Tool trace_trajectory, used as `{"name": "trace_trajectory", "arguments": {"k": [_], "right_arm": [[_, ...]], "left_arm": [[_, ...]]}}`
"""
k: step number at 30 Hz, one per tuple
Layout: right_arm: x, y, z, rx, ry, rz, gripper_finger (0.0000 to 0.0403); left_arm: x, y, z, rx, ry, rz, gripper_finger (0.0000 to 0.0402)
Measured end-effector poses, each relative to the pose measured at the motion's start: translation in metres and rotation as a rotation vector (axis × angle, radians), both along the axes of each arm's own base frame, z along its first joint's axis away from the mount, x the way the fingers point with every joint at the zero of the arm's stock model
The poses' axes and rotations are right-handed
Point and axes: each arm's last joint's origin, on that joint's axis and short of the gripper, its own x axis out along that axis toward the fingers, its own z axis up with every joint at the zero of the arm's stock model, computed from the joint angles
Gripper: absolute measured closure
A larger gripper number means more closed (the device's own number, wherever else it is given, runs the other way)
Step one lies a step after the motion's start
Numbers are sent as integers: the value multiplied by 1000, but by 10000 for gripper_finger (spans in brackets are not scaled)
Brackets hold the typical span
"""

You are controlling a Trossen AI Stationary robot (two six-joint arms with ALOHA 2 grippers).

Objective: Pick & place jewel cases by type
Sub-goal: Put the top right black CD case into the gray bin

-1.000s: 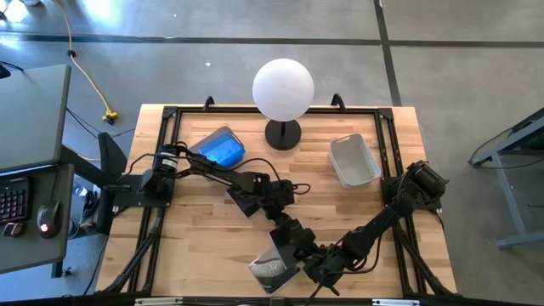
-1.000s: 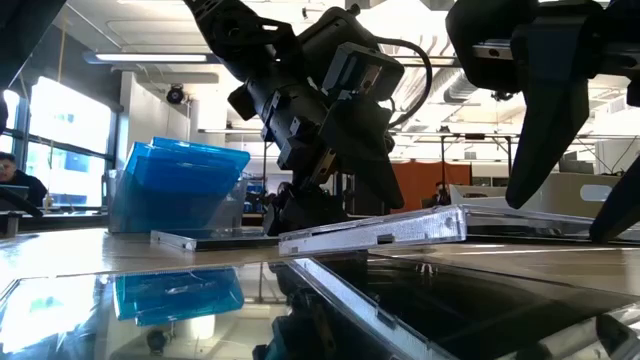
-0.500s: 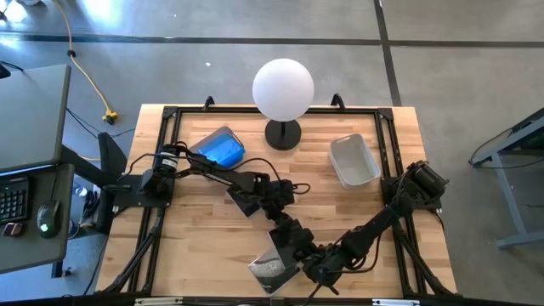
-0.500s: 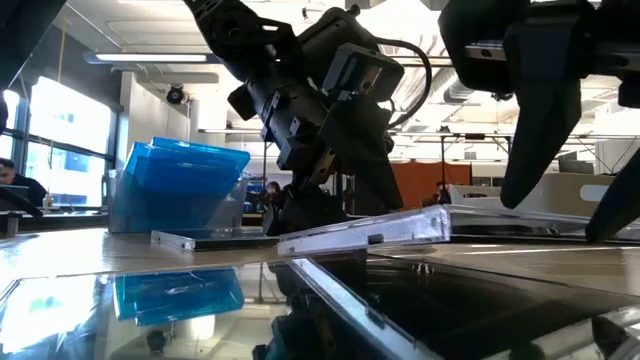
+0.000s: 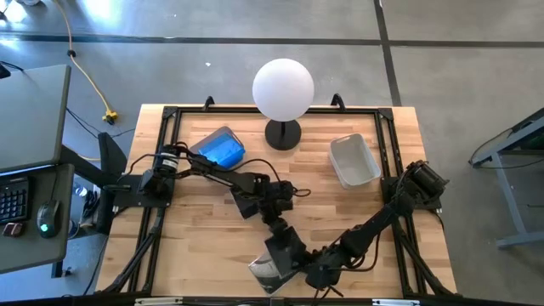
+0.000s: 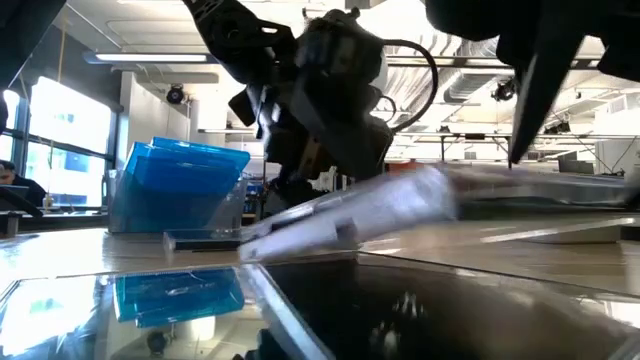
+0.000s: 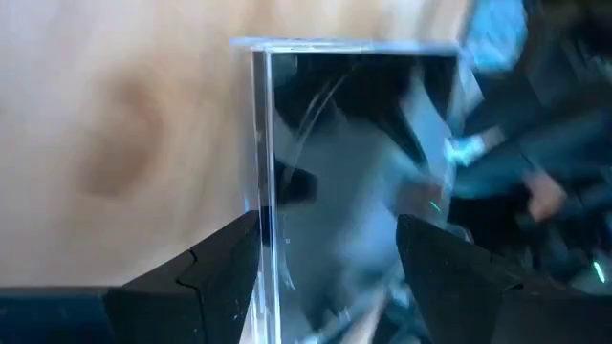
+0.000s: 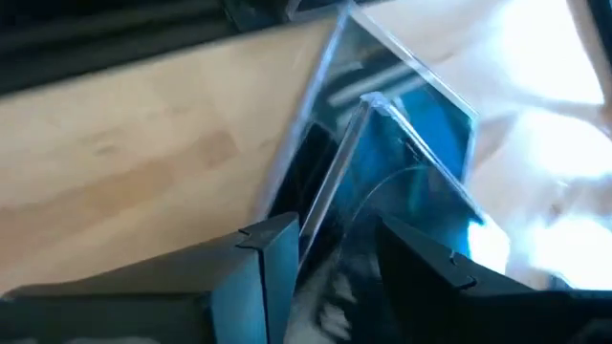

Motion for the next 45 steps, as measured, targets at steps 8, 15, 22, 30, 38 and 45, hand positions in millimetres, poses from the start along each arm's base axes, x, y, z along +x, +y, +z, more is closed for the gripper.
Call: {"name": "trace_trajectory", "arguments": {"k": [8, 15, 22, 30, 38, 45], "right_arm": [[15, -3, 9, 182, -52, -12, 269], [16, -14, 4, 214, 46, -114, 269], [4, -2, 2, 134, 9, -134, 269], [-26, 19, -1, -90, -97, -260, 269], [-46, 34, 1, -135, -235, -395, 269], [-50, 39, 2, -79, -237, -408, 269]], "left_arm": [[1, 8, 0, 11, -85, -77, 160], [2, 14, 0, 70, -86, -37, 160], [0, 14, -1, 91, -70, -25, 160], [1, 15, -1, 98, -65, -14, 160], [-4, 22, 18, 107, -103, -19, 160], [-21, 24, 64, 347, -192, 34, 160]]}}
